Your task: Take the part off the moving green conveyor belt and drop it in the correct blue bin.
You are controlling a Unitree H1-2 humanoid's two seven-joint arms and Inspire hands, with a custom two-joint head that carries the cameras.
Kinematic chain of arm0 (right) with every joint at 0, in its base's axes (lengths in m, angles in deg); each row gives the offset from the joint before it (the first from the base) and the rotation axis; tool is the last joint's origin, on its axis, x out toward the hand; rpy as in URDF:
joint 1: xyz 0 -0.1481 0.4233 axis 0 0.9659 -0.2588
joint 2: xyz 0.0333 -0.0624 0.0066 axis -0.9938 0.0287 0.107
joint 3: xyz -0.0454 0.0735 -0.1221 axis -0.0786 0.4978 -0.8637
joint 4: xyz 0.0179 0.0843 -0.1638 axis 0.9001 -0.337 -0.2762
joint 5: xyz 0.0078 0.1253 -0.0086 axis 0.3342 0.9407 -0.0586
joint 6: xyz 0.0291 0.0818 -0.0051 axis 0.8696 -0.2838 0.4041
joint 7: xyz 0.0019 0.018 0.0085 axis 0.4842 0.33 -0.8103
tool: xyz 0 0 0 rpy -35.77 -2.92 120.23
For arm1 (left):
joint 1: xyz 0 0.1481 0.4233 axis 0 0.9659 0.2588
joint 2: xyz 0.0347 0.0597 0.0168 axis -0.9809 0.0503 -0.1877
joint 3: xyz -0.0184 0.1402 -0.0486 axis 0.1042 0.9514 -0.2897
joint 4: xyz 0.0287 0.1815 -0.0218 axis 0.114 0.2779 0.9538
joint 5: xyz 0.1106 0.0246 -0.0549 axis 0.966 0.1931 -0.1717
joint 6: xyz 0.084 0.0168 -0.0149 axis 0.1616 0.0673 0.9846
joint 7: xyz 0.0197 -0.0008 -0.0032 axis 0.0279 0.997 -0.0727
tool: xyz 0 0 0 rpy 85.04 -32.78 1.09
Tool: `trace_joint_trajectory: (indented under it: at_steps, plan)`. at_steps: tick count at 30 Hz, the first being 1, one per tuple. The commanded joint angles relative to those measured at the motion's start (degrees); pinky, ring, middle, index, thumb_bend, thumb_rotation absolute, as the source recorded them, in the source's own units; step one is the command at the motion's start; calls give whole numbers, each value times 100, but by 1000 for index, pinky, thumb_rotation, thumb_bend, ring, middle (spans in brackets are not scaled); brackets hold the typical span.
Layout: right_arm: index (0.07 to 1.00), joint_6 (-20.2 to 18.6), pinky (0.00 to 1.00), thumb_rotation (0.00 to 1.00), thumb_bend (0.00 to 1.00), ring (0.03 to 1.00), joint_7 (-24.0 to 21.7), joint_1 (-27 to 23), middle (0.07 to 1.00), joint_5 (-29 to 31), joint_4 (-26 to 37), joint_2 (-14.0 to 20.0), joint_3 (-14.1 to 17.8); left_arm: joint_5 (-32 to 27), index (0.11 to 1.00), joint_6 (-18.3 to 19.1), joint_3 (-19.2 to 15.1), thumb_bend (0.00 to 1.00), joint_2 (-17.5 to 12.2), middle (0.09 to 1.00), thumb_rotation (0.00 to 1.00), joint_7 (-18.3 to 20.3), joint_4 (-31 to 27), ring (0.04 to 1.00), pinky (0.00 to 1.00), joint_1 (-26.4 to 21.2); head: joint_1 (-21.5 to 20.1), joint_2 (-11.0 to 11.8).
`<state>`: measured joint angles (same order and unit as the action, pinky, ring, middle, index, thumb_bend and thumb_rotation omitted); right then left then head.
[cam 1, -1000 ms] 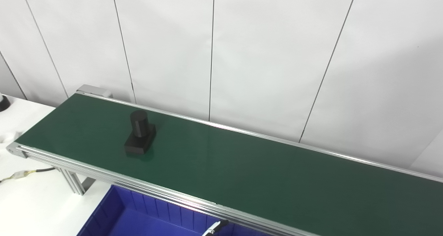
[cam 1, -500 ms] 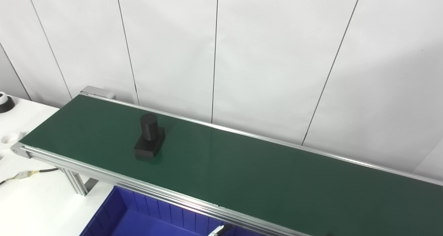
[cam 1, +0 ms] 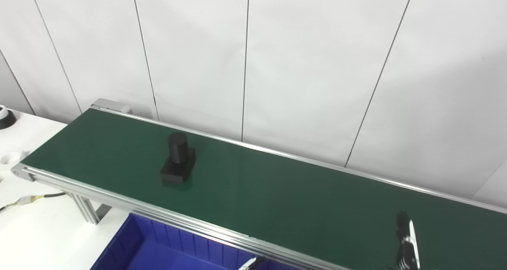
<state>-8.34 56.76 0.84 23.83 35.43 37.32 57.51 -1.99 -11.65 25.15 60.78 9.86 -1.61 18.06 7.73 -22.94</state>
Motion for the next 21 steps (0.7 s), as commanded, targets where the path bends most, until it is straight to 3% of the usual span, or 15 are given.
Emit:
trace_joint_trajectory:
  at_steps: [1, 7, 10, 21]
  plan:
    - [1000, -205, 1000, 1000, 795, 1000, -209, -271, 1000, -143, 302, -63, 86, 76, 885, -187, 21, 712, -55, 929, 797, -146, -47, 911, 840, -139, -102, -31]
    - [1000, -852, 922, 974, 759, 931, -628, -647, 958, -444, 485, -138, 230, 41, 904, -186, 55, 715, -146, 945, 804, -151, -79, 929, 863, -194, -566, -189]
    - [978, -1060, 859, 911, 759, 917, -840, -806, 945, -449, 494, -111, 252, -16, 925, -186, 16, 714, -195, 963, 818, -61, -126, 948, 891, -192, -827, -293]
    - [982, -1698, 878, 848, 789, 948, -1156, -1519, 969, -506, -120, -289, 301, -97, 964, -187, -266, 689, -254, 999, 905, 366, -267, 993, 967, -154, -1422, -632]
